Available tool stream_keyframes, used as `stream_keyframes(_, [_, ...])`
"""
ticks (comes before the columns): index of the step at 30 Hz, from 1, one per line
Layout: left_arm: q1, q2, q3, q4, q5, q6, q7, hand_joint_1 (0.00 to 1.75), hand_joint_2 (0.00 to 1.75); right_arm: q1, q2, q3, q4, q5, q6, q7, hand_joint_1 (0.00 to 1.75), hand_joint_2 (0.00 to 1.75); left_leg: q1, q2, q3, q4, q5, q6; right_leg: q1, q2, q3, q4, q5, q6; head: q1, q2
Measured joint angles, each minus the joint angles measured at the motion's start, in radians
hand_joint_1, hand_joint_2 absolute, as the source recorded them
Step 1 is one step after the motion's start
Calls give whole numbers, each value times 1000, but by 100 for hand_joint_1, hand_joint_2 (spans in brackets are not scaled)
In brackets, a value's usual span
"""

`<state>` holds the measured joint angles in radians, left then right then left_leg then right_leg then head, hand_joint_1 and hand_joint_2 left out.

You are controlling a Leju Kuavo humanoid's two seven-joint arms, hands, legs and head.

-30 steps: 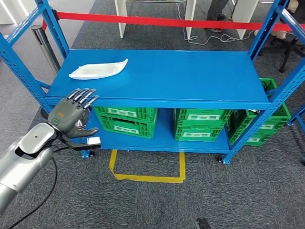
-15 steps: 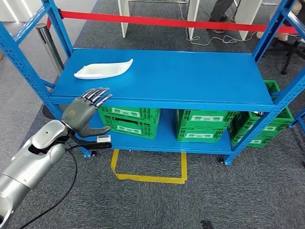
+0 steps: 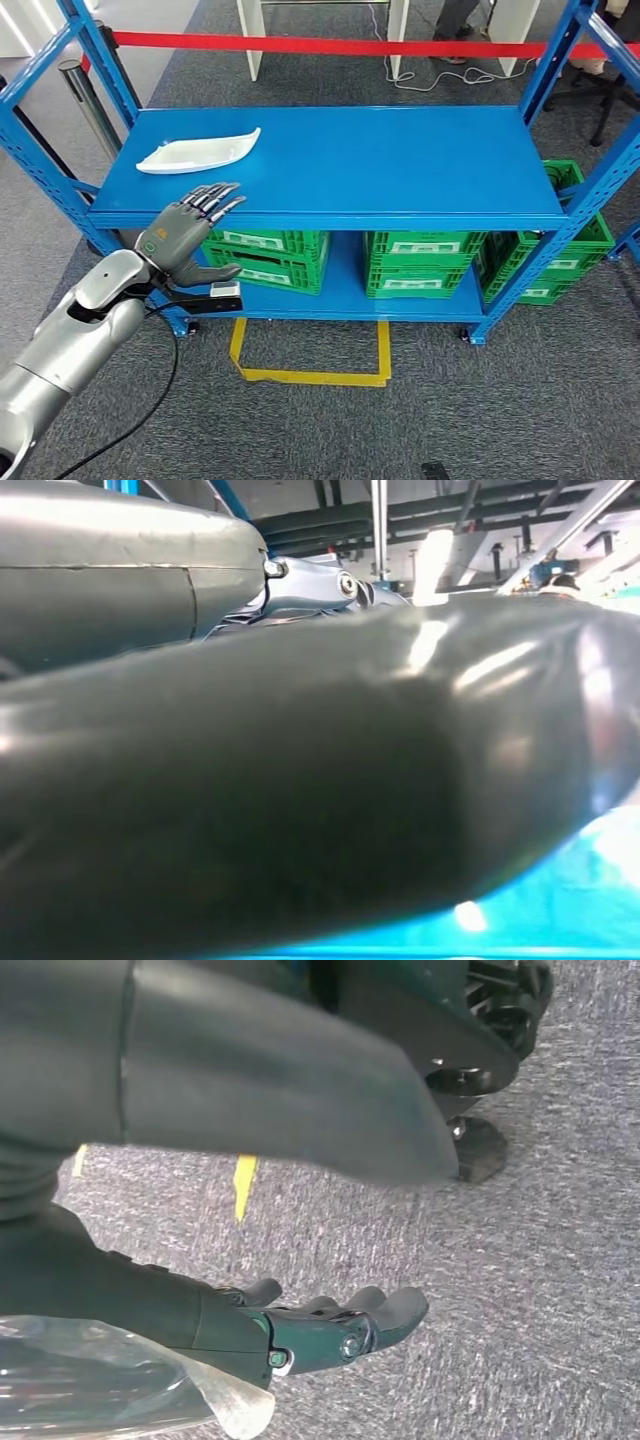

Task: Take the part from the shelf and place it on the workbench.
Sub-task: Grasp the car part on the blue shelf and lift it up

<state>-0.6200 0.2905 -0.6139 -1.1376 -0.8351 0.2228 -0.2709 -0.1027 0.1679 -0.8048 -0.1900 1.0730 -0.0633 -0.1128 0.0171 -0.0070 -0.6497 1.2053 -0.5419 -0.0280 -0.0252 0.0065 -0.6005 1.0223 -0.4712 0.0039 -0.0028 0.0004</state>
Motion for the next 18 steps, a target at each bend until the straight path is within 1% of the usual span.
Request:
stream_keyframes(1, [-2, -1, 0, 0, 1, 0, 0, 0, 0, 0, 0, 0, 0, 1, -1, 2, 0, 175, 1, 1, 25, -65, 38, 0, 0, 1, 2, 0, -2, 4, 0, 0])
stream_keyframes(2, [-5, -2, 0, 0, 2, 0, 1, 0, 0, -1, 0, 0, 0, 2, -2, 4, 0, 175, 0, 1, 47, -122, 62, 1, 0, 2, 3, 1, -3, 9, 0, 0])
stream_keyframes(3, [-7, -4, -1, 0, 3, -1, 1, 0, 0, -1, -1, 0, 0, 2, -3, 7, 0, 175, -2, 2, 60, -158, 71, 4, 1, 2, 1, 1, -2, 15, 0, 0])
stream_keyframes(5, [-10, -7, -1, 1, 4, -2, 1, 0, 0, 0, -2, 0, -1, 4, -7, 13, 0, 175, -7, 0, 63, -180, 67, 15, 3, 2, -4, -2, 2, 28, 0, 0])
stream_keyframes(6, [-10, -8, -1, 1, 5, -2, 1, 0, 0, 1, -2, 0, -1, 5, -9, 16, 0, 175, -6, 0, 63, -182, 68, 21, 2, 0, -7, -3, 2, 34, 1, 0])
stream_keyframes(7, [-10, -10, -1, 1, 6, -3, 1, 0, 0, 1, -3, 0, -1, 6, -11, 16, 0, 175, -5, 0, 64, -186, 70, 27, 2, -1, -12, 4, -5, 38, 1, 0])
stream_keyframes(8, [-11, -11, -1, 1, 7, -3, 1, 0, 0, 1, -3, 0, -1, 7, -12, 16, 0, 175, -3, 1, 66, -189, 73, 34, 1, -1, -23, 26, -21, 41, 2, 0])
stream_keyframes(9, [-12, -13, -2, 2, 8, -3, 1, 0, 0, 1, -4, 0, -1, 8, -13, 16, 0, 175, -3, 2, 67, -192, 75, 40, 1, -2, -46, 72, -47, 43, 3, 0])
stream_keyframes(11, [-12, -16, -4, 3, 11, -4, 1, 0, 0, 3, -5, 0, -1, 8, -12, 16, 0, 175, -7, 2, 66, -192, 75, 48, 3, -2, -108, 203, -103, 42, 4, 0])
stream_keyframes(12, [-11, -17, -6, 5, 11, -5, 1, 0, 0, 4, -6, 0, -1, 7, -11, 15, 0, 175, -10, 2, 67, -192, 74, 50, 5, -2, -134, 254, -117, 41, 4, 0])
stream_keyframes(13, [-10, -18, -8, 6, 12, -5, 1, 0, 0, 5, -6, 0, -1, 5, -9, 14, 0, 175, -13, 2, 67, -191, 74, 51, 6, -2, -144, 272, -112, 39, 4, 0])
stream_keyframes(14, [-9, -19, -10, 8, 12, -6, 1, 0, 0, 6, -7, 0, -1, 4, -6, 13, 0, 175, -15, 1, 68, -191, 73, 52, 8, -2, -135, 251, -90, 35, 4, 0])
stream_keyframes(15, [-8, -20, -11, 9, 12, -6, 1, 0, 0, 6, -7, 0, -1, 2, -3, 12, 0, 175, -17, 0, 69, -190, 72, 52, 10, -2, -110, 196, -55, 30, 4, 0])
stream_keyframes(16, [-9, -22, -12, 9, 12, -6, 1, 0, 0, 6, -8, 0, -1, 1, 0, 11, 0, 175, -19, 0, 70, -189, 70, 52, 12, -1, -78, 129, -26, 24, 4, 0])
stream_keyframes(17, [-11, -22, -13, 9, 12, -6, 1, 0, 0, 5, -9, 0, -1, 0, 2, 9, 0, 175, -22, -1, 69, -187, 68, 50, 14, -1, -46, 66, -7, 18, 3, 0])
stream_keyframes(18, [-13, -23, -13, 10, 12, -6, 1, 0, 0, 5, -10, 0, -2, -1, 4, 8, 0, 175, -23, -1, 67, -186, 67, 47, 16, -1, -24, 26, 2, 15, 3, 0])
